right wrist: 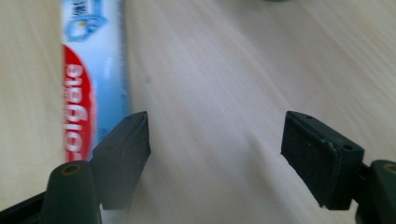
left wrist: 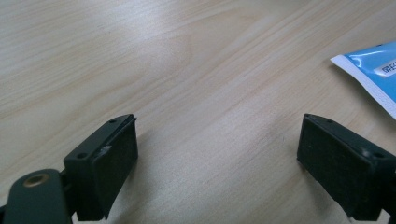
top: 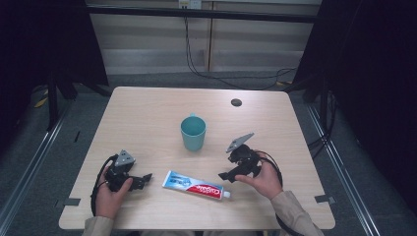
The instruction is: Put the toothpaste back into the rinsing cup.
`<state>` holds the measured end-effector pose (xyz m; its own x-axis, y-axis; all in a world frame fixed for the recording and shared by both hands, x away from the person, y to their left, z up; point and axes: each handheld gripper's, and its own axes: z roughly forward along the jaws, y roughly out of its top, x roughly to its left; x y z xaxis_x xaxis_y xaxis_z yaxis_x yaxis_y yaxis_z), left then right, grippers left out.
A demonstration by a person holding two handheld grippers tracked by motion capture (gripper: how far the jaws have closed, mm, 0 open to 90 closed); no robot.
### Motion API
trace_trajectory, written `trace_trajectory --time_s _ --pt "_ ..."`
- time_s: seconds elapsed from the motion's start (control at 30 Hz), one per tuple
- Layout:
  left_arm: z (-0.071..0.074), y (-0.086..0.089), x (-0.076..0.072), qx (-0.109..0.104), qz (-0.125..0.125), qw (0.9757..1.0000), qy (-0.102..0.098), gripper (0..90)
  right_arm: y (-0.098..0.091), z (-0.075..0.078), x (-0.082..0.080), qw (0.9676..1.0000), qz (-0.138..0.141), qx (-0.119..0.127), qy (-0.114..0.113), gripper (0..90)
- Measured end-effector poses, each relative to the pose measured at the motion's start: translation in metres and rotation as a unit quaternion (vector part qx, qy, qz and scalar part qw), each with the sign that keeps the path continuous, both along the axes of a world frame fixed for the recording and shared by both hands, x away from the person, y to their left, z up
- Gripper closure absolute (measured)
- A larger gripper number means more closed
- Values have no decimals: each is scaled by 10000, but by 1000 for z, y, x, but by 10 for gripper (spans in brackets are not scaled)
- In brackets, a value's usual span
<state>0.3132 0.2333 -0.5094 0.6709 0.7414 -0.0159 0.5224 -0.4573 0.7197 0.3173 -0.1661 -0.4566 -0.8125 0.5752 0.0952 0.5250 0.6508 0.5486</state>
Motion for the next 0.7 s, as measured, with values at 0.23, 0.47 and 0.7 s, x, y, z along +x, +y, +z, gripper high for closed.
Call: trace_trajectory --time_s 0.23,0.47,0.7 --pt "0 0 0 -11 -9 10000 1 121 34 13 -9 9982 583 -98 135 250" --pt "0 0 0 -13 -12 10000 5 121 50 0 -16 9944 907 -392 387 252" --pt "0 0 0 -14 -12 10000 5 121 59 -11 -22 9894 1147 -713 539 339"
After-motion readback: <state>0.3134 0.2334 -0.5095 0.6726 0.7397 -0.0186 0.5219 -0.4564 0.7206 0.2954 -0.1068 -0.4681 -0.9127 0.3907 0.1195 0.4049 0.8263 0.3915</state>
